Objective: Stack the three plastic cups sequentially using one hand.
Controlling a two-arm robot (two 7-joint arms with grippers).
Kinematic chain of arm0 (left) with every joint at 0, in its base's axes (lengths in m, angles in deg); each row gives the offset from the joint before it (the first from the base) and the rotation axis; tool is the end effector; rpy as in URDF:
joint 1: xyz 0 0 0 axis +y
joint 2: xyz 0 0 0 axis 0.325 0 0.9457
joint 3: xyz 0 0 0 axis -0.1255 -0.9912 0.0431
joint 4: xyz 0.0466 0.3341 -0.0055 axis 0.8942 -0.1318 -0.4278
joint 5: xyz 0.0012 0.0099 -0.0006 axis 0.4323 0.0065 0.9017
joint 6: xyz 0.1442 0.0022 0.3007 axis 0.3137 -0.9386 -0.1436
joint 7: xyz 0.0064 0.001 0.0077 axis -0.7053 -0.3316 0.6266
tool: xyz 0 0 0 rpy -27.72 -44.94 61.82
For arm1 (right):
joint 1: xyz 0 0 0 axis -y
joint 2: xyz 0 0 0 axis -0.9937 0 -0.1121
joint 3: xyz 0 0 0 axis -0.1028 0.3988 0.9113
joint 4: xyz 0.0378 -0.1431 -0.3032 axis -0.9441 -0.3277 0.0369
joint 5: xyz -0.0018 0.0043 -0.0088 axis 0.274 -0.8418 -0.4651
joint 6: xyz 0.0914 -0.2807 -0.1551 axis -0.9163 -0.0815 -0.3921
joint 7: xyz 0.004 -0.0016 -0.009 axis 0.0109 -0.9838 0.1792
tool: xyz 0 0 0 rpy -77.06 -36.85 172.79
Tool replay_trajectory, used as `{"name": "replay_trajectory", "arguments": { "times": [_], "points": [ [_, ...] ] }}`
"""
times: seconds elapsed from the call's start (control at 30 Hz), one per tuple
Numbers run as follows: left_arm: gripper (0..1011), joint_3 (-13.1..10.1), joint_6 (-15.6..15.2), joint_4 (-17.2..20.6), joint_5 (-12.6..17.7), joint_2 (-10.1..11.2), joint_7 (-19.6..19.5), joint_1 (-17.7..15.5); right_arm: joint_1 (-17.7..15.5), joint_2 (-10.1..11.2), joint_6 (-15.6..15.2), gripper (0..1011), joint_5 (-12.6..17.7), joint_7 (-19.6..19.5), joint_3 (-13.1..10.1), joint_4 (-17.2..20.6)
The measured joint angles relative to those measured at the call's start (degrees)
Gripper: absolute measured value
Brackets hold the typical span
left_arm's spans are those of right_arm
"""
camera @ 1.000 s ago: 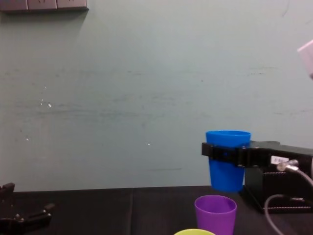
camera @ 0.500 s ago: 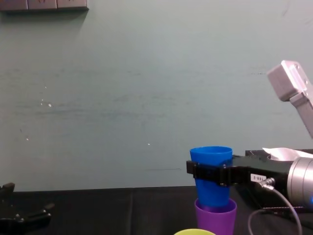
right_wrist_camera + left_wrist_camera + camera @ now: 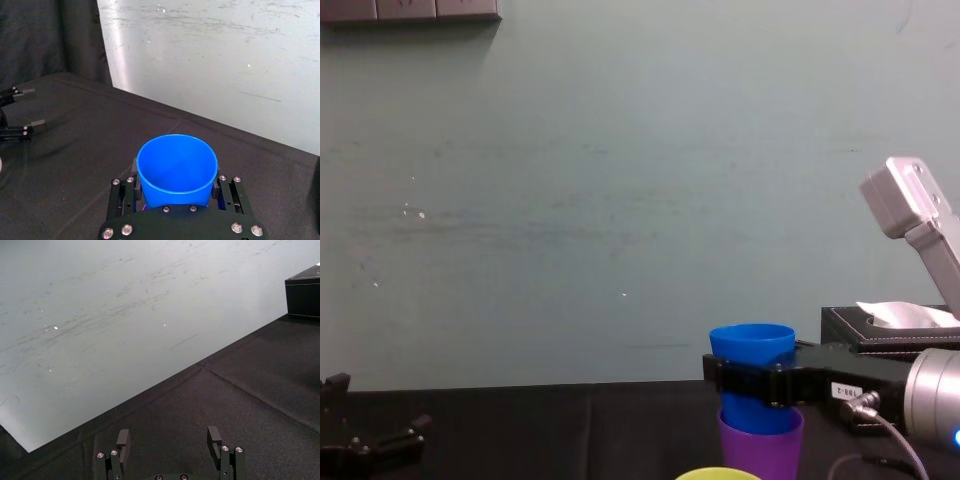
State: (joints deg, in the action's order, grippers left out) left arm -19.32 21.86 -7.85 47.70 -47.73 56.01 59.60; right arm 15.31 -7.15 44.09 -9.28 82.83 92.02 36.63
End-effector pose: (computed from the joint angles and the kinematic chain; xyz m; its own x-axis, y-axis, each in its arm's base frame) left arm 0.3893 0.1030 -0.3451 0.2923 0.8803 0.3737 -0.9552 0.2874 0.0701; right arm 0.4590 0.0035 -0.3099 0.6206 -0.7838 0.0232 0.7818 0.6162 -0.0955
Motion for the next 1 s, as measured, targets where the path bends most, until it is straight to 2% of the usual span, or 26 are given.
{"name": "replay_trajectory", "arguments": {
  "times": [0.5,0.8,1.0],
  "points": [
    [1011,0.0,0.0,0.0,0.0,0.0,0.0,0.0,0.31,-0.75,1.84,729,-0.13,1.54,-0.42,-3.8],
    [1011,0.0,0.0,0.0,0.0,0.0,0.0,0.0,0.29,-0.72,1.87,729,-0.07,1.71,-0.45,-3.96],
    [1011,0.0,0.0,0.0,0.0,0.0,0.0,0.0,0.26,-0.71,1.87,868,-0.07,1.69,-0.45,-3.85]
  ]
}}
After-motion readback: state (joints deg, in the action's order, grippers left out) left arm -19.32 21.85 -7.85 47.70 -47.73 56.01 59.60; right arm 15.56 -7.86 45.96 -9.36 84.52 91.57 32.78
